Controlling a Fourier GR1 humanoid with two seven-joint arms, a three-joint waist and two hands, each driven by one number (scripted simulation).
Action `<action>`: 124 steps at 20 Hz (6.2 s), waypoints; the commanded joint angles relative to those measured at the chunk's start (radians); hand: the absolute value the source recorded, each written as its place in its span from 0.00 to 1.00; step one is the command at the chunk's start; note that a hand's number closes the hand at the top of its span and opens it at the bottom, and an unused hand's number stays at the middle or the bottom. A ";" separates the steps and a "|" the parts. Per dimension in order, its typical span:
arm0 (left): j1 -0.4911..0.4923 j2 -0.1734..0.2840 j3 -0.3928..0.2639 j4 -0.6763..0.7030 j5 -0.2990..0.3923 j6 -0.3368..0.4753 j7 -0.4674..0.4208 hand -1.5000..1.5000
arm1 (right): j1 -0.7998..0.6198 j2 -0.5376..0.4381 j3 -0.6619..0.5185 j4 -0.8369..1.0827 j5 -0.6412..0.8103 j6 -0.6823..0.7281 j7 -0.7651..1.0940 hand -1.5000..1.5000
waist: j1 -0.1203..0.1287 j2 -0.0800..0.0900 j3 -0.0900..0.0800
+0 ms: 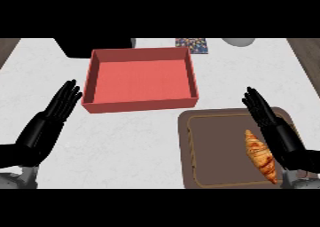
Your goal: Pick the croissant from the tray and place it in the cardboard box
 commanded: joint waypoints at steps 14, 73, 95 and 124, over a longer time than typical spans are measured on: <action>-0.043 -0.012 -0.072 0.074 -0.134 0.070 0.090 0.50 | 0.269 -0.384 -0.029 -0.019 0.989 -0.555 -0.086 0.00 | -0.090 -0.003 0.044; -0.136 -0.368 0.099 0.205 -0.462 -0.154 0.157 0.50 | 0.229 0.122 0.181 -0.155 1.708 0.084 0.604 0.00 | 0.004 0.007 0.050; -0.152 -0.390 0.168 0.119 -0.497 -0.226 0.252 0.50 | 0.136 0.059 0.043 0.126 1.709 -0.033 0.509 1.00 | 0.008 0.007 0.050; -0.141 -0.420 0.146 0.170 -0.521 -0.236 0.180 0.50 | -0.659 0.322 0.875 -0.127 1.205 0.032 1.214 1.00 | 0.043 0.005 0.049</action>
